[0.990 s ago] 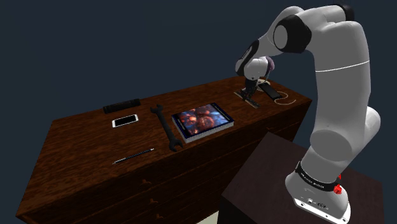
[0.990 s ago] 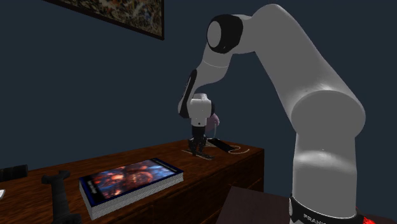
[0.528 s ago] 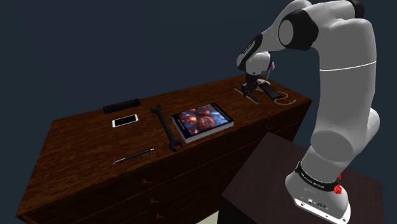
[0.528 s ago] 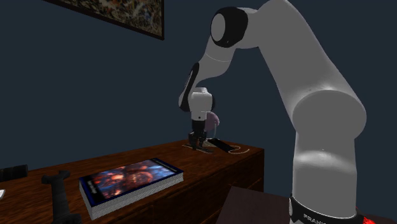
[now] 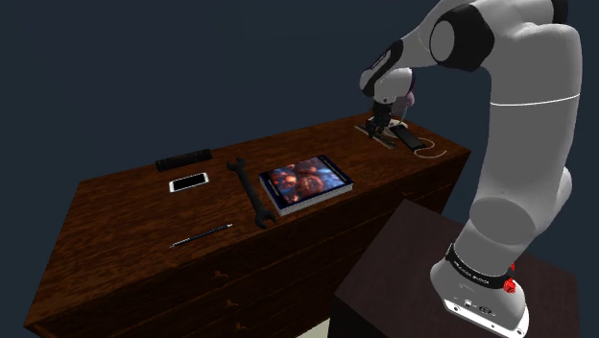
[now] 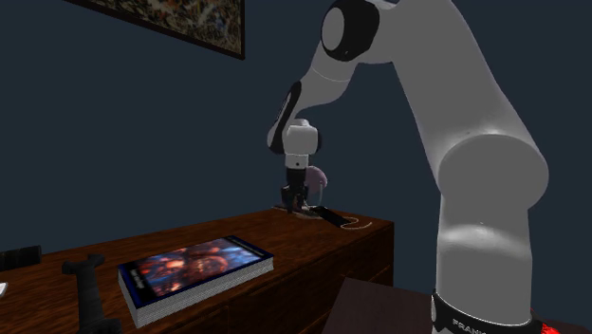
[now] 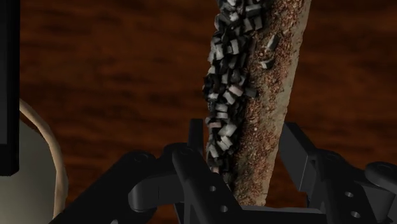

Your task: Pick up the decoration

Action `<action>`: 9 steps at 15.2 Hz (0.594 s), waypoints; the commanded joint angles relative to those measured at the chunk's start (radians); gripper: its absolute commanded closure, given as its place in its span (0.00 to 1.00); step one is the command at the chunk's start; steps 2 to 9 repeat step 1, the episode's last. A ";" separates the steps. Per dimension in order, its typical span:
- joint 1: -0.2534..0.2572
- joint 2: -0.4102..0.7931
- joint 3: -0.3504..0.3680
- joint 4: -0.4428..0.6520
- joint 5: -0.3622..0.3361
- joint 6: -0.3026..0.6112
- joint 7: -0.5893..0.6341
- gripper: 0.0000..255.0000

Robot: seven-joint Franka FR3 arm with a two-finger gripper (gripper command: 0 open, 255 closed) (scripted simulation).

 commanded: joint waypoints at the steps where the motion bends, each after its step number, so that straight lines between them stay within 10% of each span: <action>1: 0.003 -0.005 -0.002 0.000 -0.004 -0.005 0.004 1.00; 9: 0.003 -0.005 -0.002 0.000 -0.004 -0.005 0.004 1.00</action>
